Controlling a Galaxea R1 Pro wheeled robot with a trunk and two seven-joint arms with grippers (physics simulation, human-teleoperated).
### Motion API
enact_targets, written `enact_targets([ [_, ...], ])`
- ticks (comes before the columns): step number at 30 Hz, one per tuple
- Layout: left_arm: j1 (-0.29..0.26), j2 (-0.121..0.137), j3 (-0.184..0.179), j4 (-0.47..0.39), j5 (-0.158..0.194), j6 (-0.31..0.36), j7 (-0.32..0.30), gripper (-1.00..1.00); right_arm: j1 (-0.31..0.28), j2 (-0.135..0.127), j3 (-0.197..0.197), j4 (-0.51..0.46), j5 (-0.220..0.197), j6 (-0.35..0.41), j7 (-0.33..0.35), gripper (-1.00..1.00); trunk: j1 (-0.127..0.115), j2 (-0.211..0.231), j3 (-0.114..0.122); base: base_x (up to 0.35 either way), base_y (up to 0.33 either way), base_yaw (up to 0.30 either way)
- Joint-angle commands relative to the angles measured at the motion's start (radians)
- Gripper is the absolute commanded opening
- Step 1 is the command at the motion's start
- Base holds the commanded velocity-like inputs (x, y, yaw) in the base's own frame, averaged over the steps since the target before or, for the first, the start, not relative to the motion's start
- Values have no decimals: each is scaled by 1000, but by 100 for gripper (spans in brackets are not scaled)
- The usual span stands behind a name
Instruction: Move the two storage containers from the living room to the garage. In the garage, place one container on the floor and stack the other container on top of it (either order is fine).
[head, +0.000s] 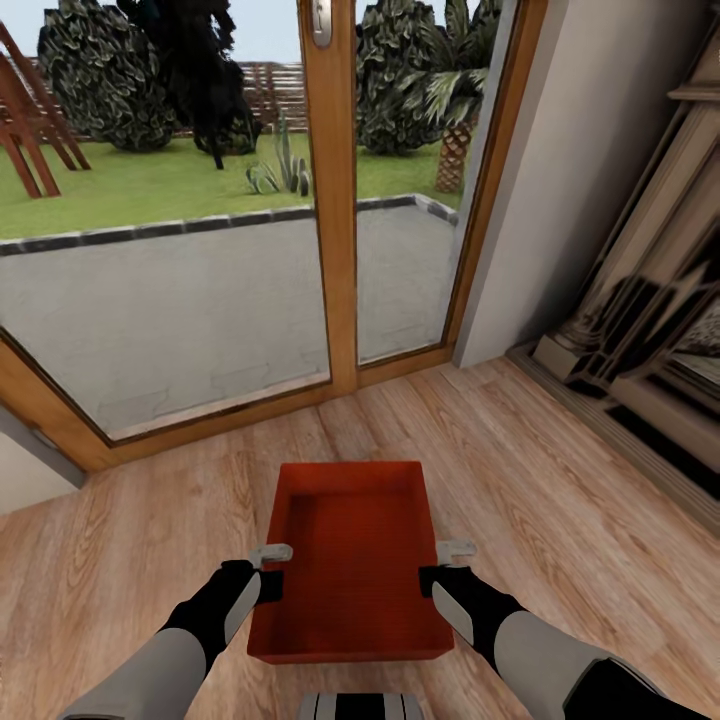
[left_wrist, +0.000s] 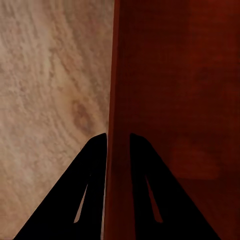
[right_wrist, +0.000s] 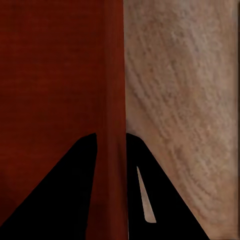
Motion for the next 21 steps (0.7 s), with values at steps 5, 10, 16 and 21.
enact_targets([
  [5,0,2,-1,-1,-23,10,35,-100,-1,-2,1,-1,19,8,-11,-100,-19,35,15,0,0,0],
  [10,0,2,-1,-1,-23,10,35,-100,-1,-2,1,-1,19,5,-11,-100,-39,70,31,0,0,0],
  [16,0,2,-1,-1,-23,10,35,-100,-1,-2,2,-16,19,4,-11,-100,-62,112,50,0,0,0],
  [21,0,2,-1,-1,-23,10,35,-100,-1,-15,0,-40,18,3,-11,-100,-81,147,65,0,0,0],
])
